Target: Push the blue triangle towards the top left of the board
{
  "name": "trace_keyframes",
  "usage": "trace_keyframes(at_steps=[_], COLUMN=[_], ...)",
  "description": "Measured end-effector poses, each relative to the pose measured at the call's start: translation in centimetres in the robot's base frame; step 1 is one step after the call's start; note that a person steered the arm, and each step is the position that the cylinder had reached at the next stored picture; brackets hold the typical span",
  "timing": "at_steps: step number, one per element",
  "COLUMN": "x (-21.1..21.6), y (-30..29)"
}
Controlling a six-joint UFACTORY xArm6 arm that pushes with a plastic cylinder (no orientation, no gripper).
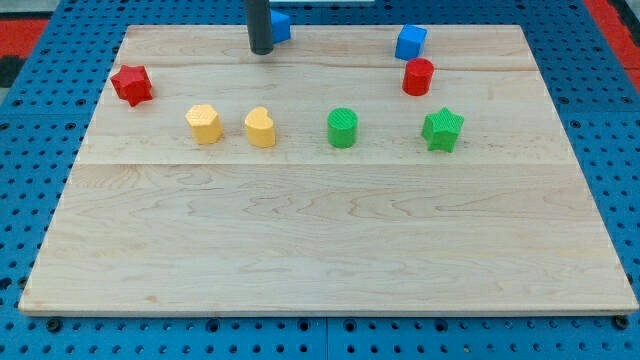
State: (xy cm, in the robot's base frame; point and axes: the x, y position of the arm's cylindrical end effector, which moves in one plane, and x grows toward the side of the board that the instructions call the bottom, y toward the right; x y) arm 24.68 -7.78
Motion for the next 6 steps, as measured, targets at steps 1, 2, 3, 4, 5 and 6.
trace_keyframes(at_steps=[1,2,3,4,5,6], x=[-1.0,-5.2,-5.5,-5.4,-5.4,-2.9], y=[7.2,7.5,7.6,4.4,-2.7,-8.5])
